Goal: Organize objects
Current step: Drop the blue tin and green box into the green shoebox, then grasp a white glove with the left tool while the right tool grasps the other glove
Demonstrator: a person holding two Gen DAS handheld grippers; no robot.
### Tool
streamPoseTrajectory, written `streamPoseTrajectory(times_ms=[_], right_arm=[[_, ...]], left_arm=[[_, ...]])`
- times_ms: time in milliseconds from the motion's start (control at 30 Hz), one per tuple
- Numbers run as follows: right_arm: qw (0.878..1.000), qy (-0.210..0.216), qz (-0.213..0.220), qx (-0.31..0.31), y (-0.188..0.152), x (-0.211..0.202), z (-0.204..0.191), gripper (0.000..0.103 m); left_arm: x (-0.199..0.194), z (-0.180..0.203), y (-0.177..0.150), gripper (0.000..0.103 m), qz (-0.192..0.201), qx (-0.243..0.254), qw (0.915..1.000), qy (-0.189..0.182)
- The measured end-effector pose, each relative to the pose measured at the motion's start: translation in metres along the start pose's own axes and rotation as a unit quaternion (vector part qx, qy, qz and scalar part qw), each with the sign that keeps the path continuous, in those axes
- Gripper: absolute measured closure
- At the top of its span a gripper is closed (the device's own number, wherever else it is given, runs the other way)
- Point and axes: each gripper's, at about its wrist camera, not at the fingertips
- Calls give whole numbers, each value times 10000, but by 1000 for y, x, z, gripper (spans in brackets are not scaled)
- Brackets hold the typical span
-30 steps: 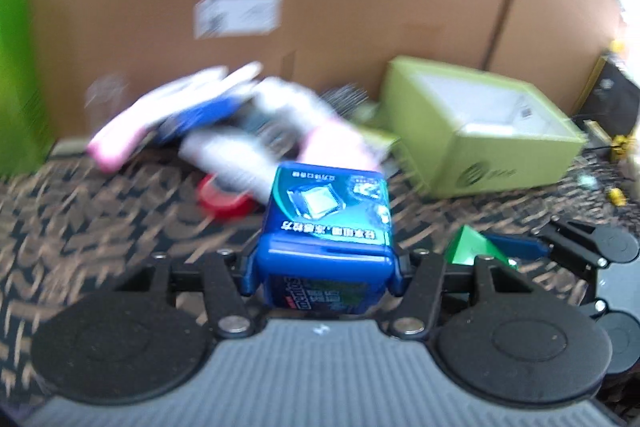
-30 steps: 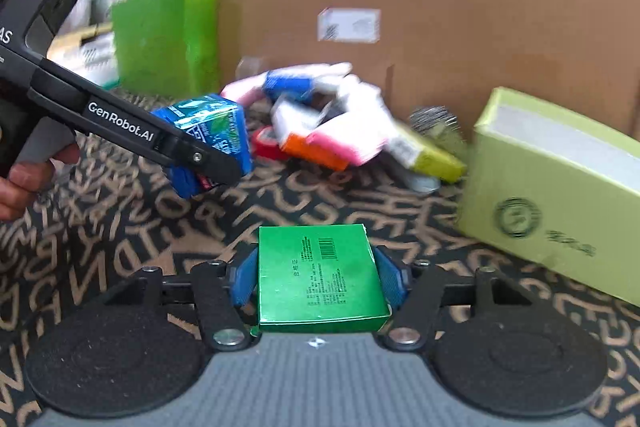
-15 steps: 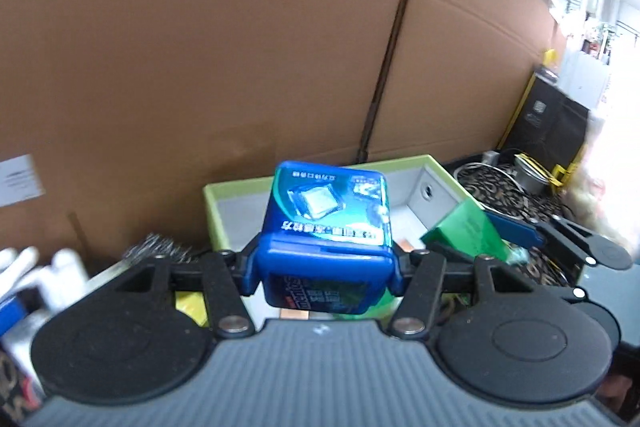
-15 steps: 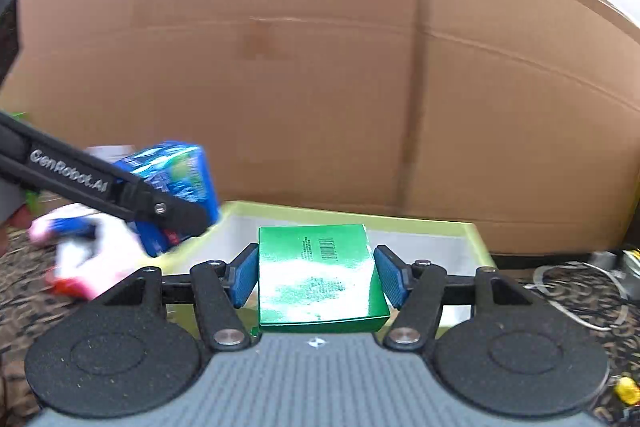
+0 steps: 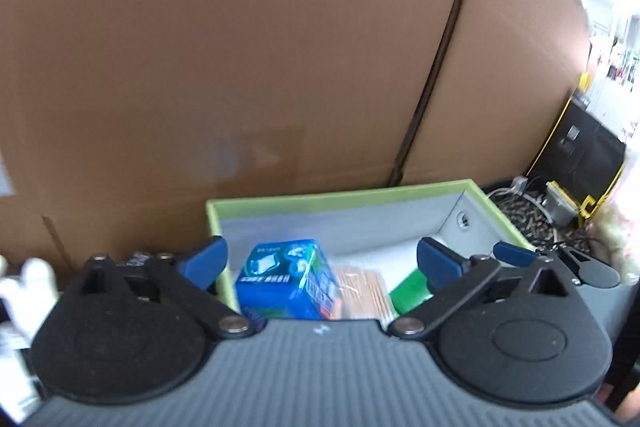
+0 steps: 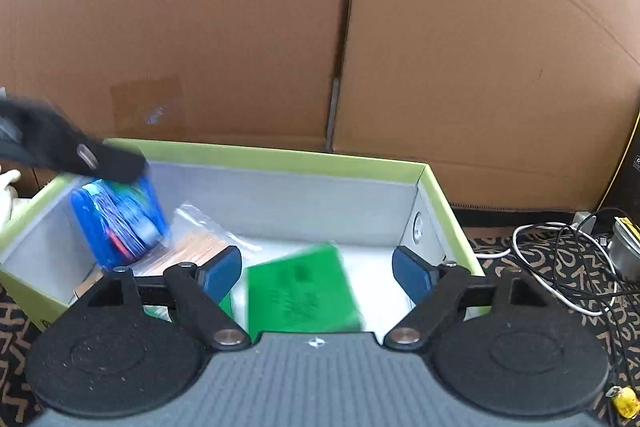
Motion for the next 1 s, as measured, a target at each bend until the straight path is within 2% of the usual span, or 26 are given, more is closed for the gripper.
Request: streamPoseTrajectory(times_ms=[67, 167, 267, 367, 533, 633, 733, 833, 933, 1000], right_arm=[[9998, -41, 193, 71, 5, -13, 0, 17], [9964, -6, 807, 244, 13, -51, -6, 14], [9902, 206, 1357, 258, 15, -85, -23, 9], [9854, 593, 1588, 140, 10, -104, -50, 9], [9784, 1314, 1588, -173, -4, -117, -112, 9], [9739, 1696, 1407, -540, -8, -110, -154, 10], [9705, 1964, 1229, -665, 0, -96, -190, 13], [9710, 2011, 1106, -671, 14, -81, -218, 14], [9738, 1902, 1029, -706, 28, -64, -228, 15], [9756, 1840, 950, -724, 31, -54, -231, 16]], left_arm=[[-31, -3, -3, 0, 303, 25, 9995, 57], [-77, -12, -16, 0, 711, -62, 9974, 69], [-112, -31, -34, 0, 697, -205, 9962, 486], [-140, -61, -60, 0, 745, -436, 9935, 744], [-172, -125, -88, 0, 622, -854, 9863, 1267], [-178, -158, -86, 0, 531, -1005, 9816, 1537], [-194, -192, -69, 0, 699, -1090, 9766, 1719], [-189, -222, -47, 0, 763, -1025, 9725, 1950], [-168, -254, -29, 0, 582, -933, 9710, 2125], [-151, -271, -22, 5, 403, -873, 9714, 2173]])
Point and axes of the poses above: each gripper's, at about its wrist camera, not at the fingertips, and x roughly the way its jaws point, z to its right, y to its top, and after that the axes turned 12 degrees about -x, right-handed
